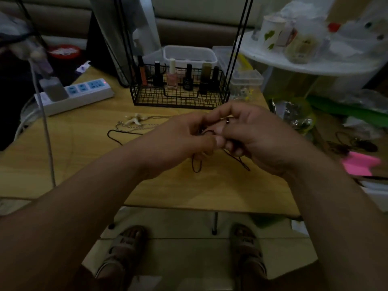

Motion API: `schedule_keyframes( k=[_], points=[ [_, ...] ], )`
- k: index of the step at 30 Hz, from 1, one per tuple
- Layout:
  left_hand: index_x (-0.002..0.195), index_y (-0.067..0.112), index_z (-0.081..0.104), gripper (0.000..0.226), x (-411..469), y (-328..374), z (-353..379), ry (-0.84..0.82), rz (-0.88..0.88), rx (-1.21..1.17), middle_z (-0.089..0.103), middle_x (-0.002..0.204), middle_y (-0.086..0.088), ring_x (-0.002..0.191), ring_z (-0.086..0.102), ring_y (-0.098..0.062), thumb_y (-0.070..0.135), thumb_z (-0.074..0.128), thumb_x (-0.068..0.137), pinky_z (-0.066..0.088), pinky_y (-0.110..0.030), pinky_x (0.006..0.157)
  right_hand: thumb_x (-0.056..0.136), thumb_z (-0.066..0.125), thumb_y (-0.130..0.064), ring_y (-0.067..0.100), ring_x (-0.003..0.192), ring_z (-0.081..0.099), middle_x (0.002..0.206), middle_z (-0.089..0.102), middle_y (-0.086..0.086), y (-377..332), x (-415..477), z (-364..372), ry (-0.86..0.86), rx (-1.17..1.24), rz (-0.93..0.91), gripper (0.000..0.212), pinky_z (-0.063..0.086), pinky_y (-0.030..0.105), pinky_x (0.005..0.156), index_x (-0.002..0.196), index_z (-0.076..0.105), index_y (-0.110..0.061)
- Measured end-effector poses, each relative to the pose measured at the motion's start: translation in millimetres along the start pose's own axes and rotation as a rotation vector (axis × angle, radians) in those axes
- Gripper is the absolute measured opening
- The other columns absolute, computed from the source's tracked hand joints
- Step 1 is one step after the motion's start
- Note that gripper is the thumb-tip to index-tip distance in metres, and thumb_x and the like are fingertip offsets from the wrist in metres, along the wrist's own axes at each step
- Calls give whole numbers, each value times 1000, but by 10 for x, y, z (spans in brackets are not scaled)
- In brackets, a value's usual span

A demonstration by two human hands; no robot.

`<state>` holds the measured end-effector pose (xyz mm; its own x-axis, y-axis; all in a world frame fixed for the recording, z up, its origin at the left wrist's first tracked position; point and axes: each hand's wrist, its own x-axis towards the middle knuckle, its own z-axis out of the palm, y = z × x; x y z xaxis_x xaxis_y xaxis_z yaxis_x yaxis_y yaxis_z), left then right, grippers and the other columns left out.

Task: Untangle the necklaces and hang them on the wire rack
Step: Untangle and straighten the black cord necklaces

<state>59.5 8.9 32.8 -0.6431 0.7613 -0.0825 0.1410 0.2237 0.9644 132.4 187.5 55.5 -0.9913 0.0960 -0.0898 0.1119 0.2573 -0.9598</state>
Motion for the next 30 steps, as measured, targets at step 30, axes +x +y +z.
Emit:
schedule_keyframes(
  k=[30],
  points=[
    [87, 17, 58, 31, 65, 306, -192, 92, 281, -248, 60, 88, 2, 87, 60, -16, 30, 43, 110, 54, -34, 84, 93, 66, 3, 11, 64, 54, 83, 66, -3, 82, 37, -104, 197, 78, -268, 30, 43, 27, 55, 119, 63, -13]
  ],
)
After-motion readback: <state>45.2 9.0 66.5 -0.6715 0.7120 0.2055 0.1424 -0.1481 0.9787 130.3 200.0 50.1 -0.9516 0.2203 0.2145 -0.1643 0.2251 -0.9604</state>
